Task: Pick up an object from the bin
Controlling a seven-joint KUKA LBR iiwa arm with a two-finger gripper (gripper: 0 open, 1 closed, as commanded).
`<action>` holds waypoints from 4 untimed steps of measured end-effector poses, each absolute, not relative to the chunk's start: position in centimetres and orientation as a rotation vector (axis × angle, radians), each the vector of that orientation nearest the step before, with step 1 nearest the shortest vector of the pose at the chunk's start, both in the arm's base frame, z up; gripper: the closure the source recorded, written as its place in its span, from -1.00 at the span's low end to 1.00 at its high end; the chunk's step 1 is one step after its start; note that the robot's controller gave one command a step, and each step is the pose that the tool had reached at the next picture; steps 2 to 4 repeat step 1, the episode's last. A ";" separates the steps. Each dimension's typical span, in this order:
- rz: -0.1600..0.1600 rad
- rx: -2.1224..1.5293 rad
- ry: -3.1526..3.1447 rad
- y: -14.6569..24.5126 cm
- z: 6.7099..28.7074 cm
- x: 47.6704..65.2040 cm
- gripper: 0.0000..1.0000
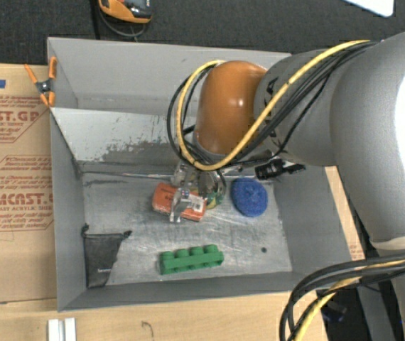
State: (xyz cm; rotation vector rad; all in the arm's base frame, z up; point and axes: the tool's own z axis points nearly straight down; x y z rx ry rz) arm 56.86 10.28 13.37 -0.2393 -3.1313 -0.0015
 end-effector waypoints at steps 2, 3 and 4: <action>-0.002 -0.239 -3.131 10.3 13.4 56.9 1.00; -0.002 -0.239 -3.131 10.3 13.4 56.9 1.00; -0.002 -0.239 -3.131 10.3 13.4 56.9 1.00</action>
Offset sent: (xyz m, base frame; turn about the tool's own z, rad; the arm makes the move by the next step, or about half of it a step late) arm 0.0000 -0.0001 0.0084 0.0000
